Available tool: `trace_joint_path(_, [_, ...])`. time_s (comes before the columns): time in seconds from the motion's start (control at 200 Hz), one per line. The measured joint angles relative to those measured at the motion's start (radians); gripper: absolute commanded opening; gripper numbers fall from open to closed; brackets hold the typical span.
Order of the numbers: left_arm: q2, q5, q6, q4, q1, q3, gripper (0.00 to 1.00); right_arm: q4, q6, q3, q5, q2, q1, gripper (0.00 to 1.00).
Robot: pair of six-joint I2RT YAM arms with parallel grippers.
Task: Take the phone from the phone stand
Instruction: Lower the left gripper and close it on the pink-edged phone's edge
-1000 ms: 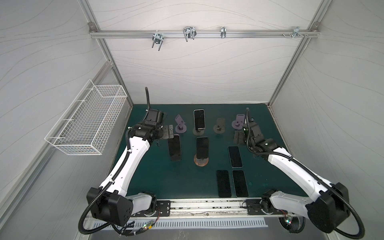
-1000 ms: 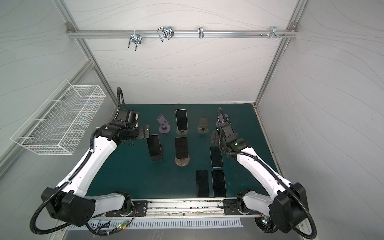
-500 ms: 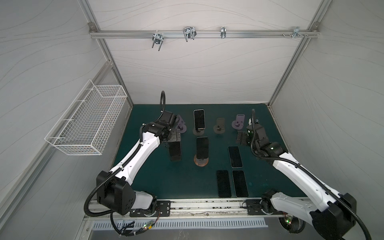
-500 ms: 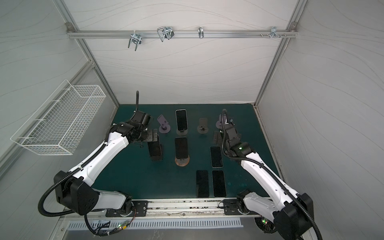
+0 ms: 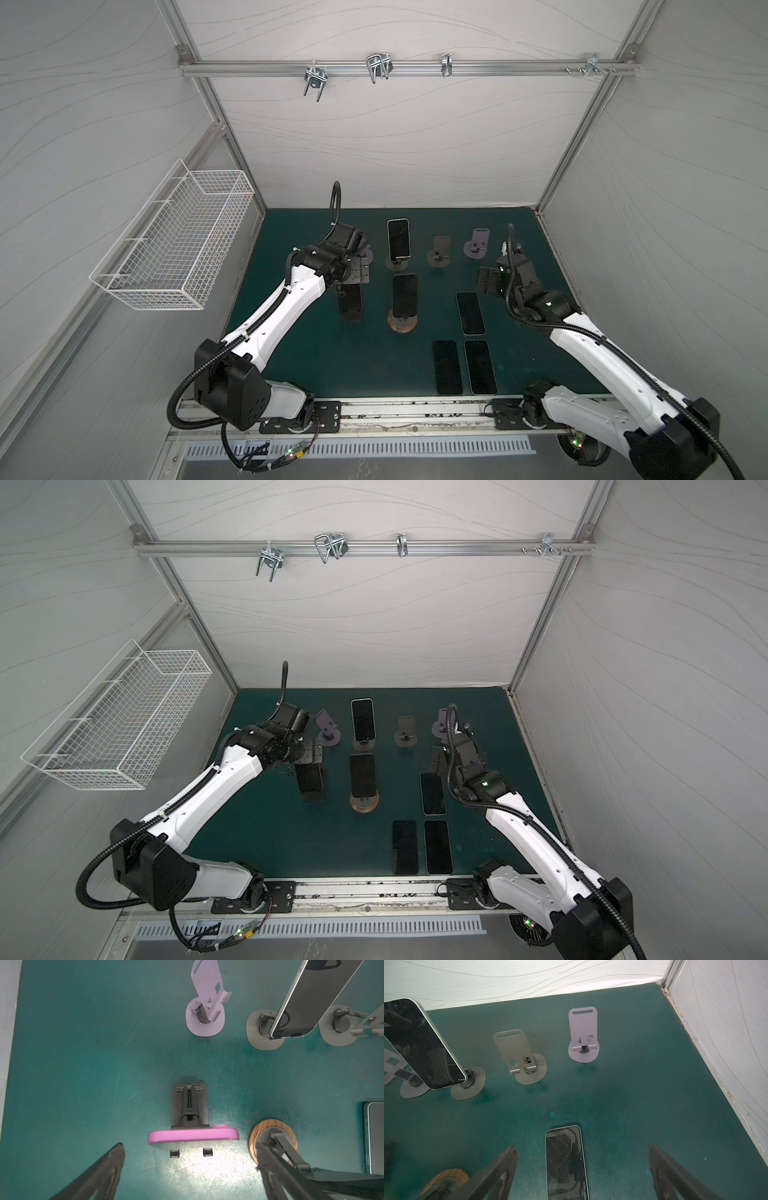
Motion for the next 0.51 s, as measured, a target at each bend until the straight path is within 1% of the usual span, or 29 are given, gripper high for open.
trace_joint_path(0.505, [0.042, 0.06, 0.0, 0.045, 0.0, -0.059, 1.0, 0.003, -0.025, -0.003, 0.003, -0.007, -0.007, 0.99])
